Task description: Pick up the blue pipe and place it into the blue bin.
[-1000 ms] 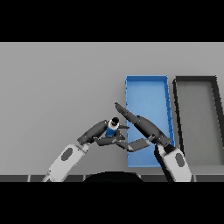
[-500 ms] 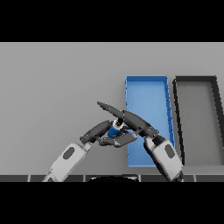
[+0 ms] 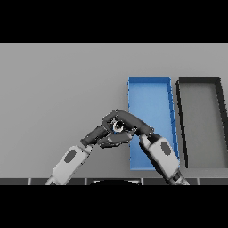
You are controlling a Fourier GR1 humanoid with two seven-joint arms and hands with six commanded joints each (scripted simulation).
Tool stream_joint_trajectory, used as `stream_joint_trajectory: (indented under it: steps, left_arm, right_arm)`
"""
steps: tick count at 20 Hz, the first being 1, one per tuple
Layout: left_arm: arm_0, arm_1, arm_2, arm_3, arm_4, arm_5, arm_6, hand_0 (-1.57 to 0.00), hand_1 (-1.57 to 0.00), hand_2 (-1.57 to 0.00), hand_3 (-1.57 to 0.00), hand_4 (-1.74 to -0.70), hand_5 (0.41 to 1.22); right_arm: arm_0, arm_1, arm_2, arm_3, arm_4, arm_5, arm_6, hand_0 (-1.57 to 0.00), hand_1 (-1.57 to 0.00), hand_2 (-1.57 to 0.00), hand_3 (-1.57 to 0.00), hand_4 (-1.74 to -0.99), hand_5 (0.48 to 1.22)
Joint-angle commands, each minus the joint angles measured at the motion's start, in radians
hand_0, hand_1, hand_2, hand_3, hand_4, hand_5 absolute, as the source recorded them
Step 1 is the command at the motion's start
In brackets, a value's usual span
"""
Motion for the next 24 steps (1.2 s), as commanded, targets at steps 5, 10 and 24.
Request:
stream_joint_trajectory:
  steps: [5, 10, 24]
  left_arm:
    - [-0.015, -0.016, 0.024, 0.012, -0.015, -0.028, 0.014, -1.57, -1.57, -1.57, -1.53, -1.73, 1.221]
    - [-0.016, -0.003, 0.028, -0.007, -0.057, -0.048, -0.005, -1.31, -1.24, -1.19, -1.20, -1.54, 1.221]
    - [0.003, -0.034, 0.066, 0.024, -0.150, -0.080, 0.026, -0.06, -0.05, -0.05, -0.05, -0.88, 0.654]
  right_arm:
    - [0.003, -0.019, 0.020, -0.014, 0.044, 0.027, -0.044, -1.50, -1.50, -1.50, -1.48, -1.455, 1.123]
    - [0.005, -0.001, 0.023, -0.019, 0.015, -0.001, -0.050, -1.55, -1.55, -1.55, -1.54, -1.481, 1.189]
    - [0.001, 0.031, -0.002, -0.023, 0.091, -0.011, -0.017, -1.57, -1.57, -1.57, -1.57, -1.488, 1.220]
